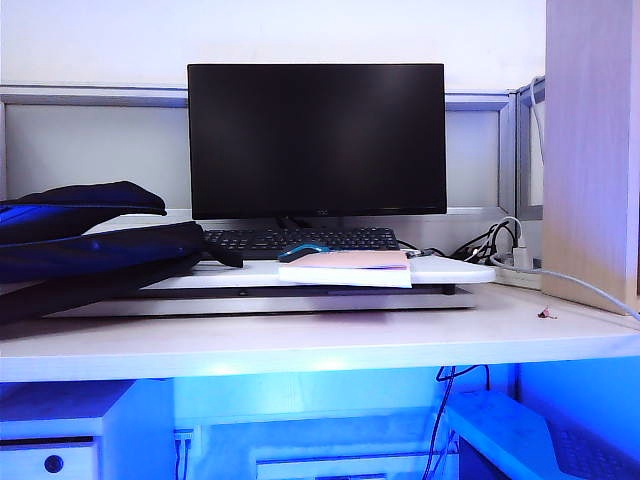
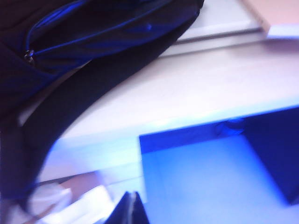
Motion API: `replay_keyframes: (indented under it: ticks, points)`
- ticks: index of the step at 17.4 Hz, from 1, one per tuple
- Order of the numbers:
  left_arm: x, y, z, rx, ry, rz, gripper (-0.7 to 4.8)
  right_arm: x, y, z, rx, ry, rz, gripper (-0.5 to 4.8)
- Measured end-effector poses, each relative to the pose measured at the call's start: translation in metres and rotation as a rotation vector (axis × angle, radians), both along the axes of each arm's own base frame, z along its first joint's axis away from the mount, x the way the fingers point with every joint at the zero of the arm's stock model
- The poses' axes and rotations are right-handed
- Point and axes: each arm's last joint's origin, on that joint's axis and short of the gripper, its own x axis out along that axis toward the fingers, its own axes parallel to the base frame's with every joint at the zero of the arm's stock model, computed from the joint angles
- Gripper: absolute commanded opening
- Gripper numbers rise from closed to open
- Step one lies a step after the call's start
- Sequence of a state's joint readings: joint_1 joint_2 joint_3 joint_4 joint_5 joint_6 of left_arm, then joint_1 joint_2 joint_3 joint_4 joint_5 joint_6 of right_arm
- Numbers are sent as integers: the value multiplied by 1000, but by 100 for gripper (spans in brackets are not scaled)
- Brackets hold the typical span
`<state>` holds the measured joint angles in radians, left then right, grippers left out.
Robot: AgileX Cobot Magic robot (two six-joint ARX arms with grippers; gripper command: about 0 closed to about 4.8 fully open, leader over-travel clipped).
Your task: Pick up the book on the desk and put it into the open backpack.
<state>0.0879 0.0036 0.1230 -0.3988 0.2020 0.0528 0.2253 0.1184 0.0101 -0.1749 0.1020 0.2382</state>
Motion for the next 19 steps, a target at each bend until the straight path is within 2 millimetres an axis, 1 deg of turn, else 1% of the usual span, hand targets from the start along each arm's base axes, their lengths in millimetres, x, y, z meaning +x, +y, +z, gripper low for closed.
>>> replay_keyframes:
  ticks: [2, 5, 7, 8, 10, 11, 12, 13, 14, 15, 16, 17, 18, 19]
  points:
    - [1, -2, 5, -87, -39, -44, -2, 0, 0, 0, 0, 0, 0, -5]
    - [2, -3, 10, -104, -93, -87, -2, 0, 0, 0, 0, -1, 0, -5]
    - [2, -3, 10, -174, -81, -70, -2, 0, 0, 0, 1, -2, 0, -5]
    - [2, -1, 10, -235, -73, 9, -2, 0, -1, 0, -6, -6, -22, -5]
    - [2, -2, 10, -263, -70, -17, -2, 0, -1, 0, -5, -6, -20, -5]
    - [2, -3, 12, -294, -76, -58, -1, 0, 0, 1, 3, -7, 0, 8]
    - [2, -4, 16, -335, -106, -98, 11, 0, 1, 4, 66, -38, 21, 42]
    - [2, -5, 20, -376, -135, -108, 59, 1, 2, 9, 117, -76, 26, 109]
    - [3, -5, 26, -430, -176, -114, 139, 1, 2, 14, 182, -127, 41, 165]
    - [2, -5, 32, -484, -223, -122, 225, 0, 3, 21, 249, -183, 61, 197]
    - [2, -5, 37, -525, -263, -131, 330, -1, 3, 26, 304, -228, 80, 231]
    - [1, -5, 42, -570, -302, -151, 422, -2, 3, 32, 356, -268, 96, 259]
    - [0, -6, 47, -616, -333, -174, 479, -3, 3, 38, 403, -297, 108, 280]
    - [-1, -6, 51, -666, -355, -204, 479, -6, 3, 44, 451, -309, 121, 301]
